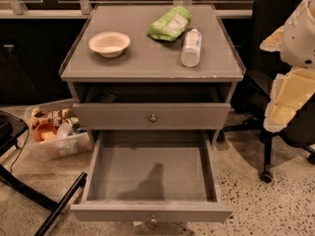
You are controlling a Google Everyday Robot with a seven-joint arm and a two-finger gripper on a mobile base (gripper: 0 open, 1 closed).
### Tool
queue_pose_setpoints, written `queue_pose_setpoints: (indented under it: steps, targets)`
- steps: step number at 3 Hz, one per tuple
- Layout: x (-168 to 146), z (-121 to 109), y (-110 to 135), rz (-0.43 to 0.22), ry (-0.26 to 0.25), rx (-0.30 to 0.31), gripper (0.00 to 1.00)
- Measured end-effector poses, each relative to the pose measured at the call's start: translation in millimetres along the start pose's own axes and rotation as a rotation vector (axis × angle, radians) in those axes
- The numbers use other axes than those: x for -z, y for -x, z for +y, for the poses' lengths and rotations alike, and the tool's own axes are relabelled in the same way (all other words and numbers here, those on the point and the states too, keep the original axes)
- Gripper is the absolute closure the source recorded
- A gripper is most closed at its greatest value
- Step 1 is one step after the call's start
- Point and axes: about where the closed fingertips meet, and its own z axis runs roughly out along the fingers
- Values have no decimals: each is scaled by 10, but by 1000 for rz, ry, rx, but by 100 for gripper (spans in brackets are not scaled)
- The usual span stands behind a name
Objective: Place blue plastic bottle into middle drawer
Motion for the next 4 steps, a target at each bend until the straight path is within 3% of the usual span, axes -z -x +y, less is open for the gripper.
queue_pose_setpoints:
  steps: [2,4]
  targets:
    - [15,-50,33,-24,-14,-24,0]
    - [-95,-408,351,-196,-47,-218,0]
